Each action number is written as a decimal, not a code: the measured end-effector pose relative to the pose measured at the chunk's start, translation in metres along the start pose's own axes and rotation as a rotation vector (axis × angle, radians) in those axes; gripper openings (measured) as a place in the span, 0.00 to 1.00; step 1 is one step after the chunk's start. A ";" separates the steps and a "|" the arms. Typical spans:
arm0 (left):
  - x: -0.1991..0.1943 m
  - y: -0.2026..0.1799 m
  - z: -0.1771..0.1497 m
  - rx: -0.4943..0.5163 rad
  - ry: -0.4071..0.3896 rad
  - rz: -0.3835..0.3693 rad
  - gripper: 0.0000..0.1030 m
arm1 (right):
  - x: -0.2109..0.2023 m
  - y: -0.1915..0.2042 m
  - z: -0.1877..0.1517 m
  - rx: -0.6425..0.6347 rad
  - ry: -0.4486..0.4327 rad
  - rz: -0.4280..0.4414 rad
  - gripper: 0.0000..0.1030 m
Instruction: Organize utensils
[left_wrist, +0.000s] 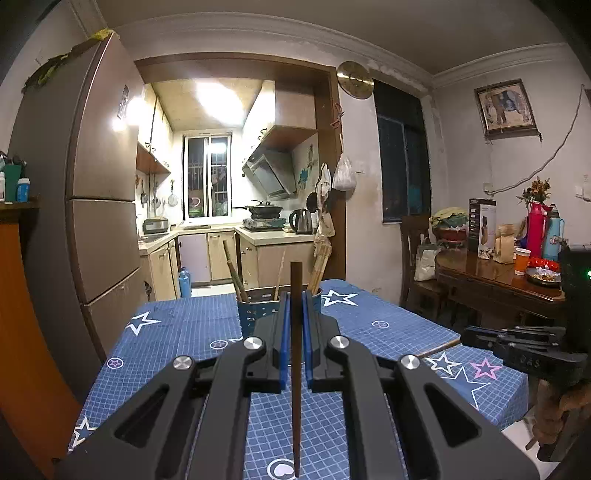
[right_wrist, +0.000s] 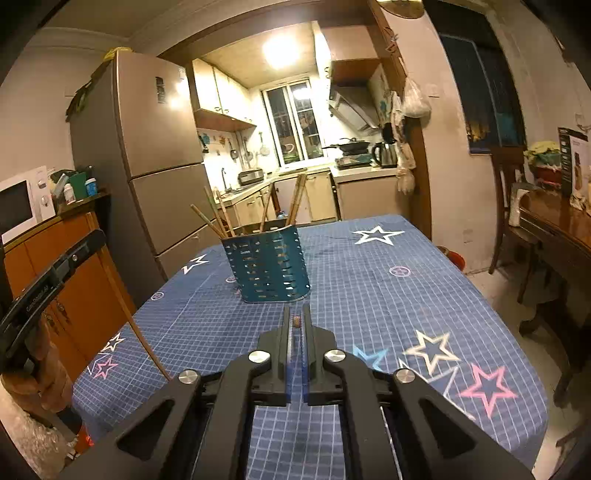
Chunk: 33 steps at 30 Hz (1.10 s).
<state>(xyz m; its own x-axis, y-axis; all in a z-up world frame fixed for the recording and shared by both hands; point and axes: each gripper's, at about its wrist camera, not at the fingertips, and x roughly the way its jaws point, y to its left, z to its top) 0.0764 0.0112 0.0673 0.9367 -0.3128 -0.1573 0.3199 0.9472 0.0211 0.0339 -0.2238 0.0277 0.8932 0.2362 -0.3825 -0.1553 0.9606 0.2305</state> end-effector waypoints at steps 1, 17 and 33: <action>0.000 0.002 0.000 -0.004 0.003 0.000 0.05 | 0.003 0.000 0.002 0.000 0.002 0.006 0.01; -0.002 -0.006 -0.007 0.030 0.008 -0.008 0.05 | 0.040 -0.066 -0.079 -0.037 0.191 0.015 0.40; 0.015 -0.021 -0.013 0.050 0.048 -0.002 0.05 | 0.064 -0.101 -0.095 -0.159 0.211 -0.021 0.18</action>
<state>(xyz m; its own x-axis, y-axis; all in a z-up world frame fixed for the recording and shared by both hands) 0.0821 -0.0129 0.0518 0.9283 -0.3102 -0.2050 0.3300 0.9414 0.0696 0.0665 -0.2913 -0.1053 0.7919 0.2257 -0.5674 -0.2174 0.9725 0.0834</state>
